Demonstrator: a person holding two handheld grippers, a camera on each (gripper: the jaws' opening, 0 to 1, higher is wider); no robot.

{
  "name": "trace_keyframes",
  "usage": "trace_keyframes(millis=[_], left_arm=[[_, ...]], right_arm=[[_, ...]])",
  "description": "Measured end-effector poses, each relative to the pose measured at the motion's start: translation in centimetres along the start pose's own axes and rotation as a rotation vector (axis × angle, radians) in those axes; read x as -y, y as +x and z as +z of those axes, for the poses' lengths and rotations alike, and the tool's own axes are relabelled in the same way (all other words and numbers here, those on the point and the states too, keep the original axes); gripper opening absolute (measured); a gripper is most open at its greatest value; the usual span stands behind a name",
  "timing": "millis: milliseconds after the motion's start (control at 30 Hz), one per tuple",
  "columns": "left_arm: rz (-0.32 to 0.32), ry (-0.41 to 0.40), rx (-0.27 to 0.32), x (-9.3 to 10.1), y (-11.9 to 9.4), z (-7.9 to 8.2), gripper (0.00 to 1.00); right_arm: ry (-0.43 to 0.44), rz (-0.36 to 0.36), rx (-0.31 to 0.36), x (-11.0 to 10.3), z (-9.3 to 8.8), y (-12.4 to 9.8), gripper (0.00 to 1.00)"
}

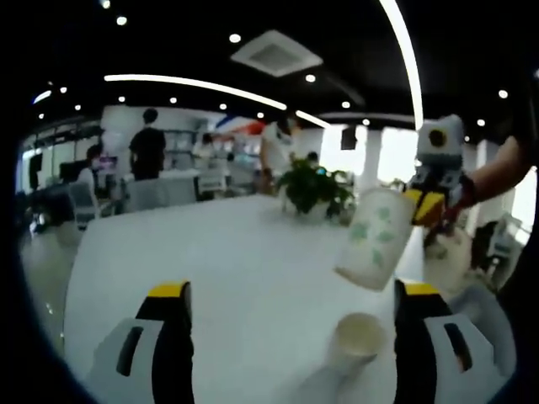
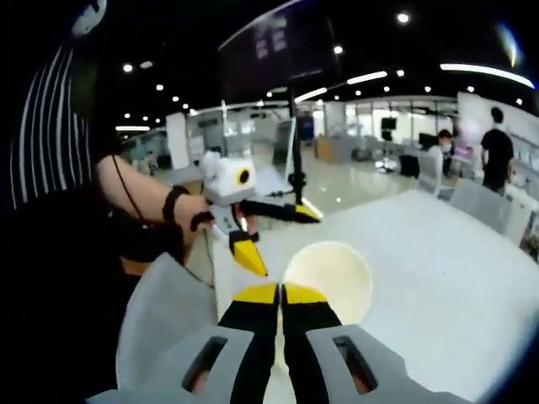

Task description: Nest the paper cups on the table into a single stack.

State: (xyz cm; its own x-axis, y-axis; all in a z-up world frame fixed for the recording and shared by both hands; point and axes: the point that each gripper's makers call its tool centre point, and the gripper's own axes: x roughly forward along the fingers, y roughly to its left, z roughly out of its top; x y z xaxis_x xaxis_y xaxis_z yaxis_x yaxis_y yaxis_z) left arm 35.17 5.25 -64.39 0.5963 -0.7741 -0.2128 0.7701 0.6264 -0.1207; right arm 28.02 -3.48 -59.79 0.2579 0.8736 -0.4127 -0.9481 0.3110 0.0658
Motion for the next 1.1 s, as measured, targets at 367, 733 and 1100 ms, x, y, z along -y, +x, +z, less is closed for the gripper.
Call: trace_keyframes(millis=[367,733,1100], left_arm=[[0.009,-0.006,0.012,-0.4,-0.5,-0.1,0.98],[0.033,-0.011,0.016,-1.4,-1.2,-0.4,0.98],[0.041,-0.024,0.015,-1.7,-1.5,-0.9,0.98]], right_arm=[[-0.147,0.03,-0.114,-0.2,0.2,-0.2,0.0],[-0.257,0.078,-0.244,-0.4,-1.1,0.9,0.0],[-0.328,0.117,-0.387,-1.1,-4.0,2.6,0.0]])
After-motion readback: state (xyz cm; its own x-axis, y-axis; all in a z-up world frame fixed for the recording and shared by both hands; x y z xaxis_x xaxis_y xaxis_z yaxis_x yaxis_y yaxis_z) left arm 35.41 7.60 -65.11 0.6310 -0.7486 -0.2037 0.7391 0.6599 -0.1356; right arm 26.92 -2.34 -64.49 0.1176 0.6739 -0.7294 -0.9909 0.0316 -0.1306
